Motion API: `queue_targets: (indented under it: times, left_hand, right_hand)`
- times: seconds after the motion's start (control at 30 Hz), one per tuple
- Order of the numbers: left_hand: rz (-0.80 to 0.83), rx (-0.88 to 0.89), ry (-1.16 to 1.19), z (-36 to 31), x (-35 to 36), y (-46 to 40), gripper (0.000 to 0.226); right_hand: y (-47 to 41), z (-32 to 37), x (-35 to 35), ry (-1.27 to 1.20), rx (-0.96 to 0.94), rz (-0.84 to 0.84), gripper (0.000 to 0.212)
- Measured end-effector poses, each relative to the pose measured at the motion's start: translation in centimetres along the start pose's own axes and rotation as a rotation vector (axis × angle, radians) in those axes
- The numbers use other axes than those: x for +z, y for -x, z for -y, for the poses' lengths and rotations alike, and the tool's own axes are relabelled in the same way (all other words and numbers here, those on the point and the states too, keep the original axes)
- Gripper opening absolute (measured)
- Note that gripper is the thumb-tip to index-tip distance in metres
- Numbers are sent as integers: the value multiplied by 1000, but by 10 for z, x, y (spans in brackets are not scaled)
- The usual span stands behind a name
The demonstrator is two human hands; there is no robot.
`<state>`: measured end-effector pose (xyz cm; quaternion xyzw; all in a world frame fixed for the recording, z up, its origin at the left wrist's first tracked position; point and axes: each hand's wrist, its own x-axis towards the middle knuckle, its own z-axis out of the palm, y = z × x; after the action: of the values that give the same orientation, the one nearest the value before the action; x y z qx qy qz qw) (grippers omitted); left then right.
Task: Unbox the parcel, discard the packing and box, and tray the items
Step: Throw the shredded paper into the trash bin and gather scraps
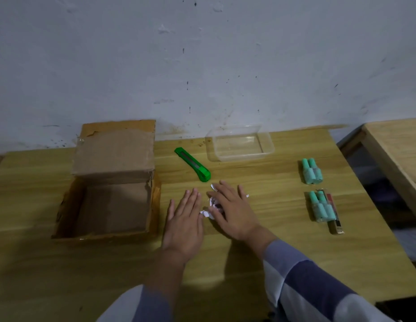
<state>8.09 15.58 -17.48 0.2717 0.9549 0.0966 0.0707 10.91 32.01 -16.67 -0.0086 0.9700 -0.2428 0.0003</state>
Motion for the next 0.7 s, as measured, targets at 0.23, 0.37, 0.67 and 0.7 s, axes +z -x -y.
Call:
queue_targets:
  times: [0.23, 0.37, 0.67, 0.7]
  left_hand:
    - [0, -21, 27, -5, -3, -1, 65]
    - [-3, -34, 50, -8, -2, -2, 65]
    - [-5, -36, 55, -9, -1, -2, 66]
    - [-7, -34, 53, -9, 0, -2, 66]
  right_hand:
    - [11, -1, 16, -59, -43, -245, 17]
    - [12, 1, 18, -68, -43, -245, 9]
    - [16, 5, 12, 172, -38, -227, 8]
    - [16, 6, 12, 179, -18, -206, 12]
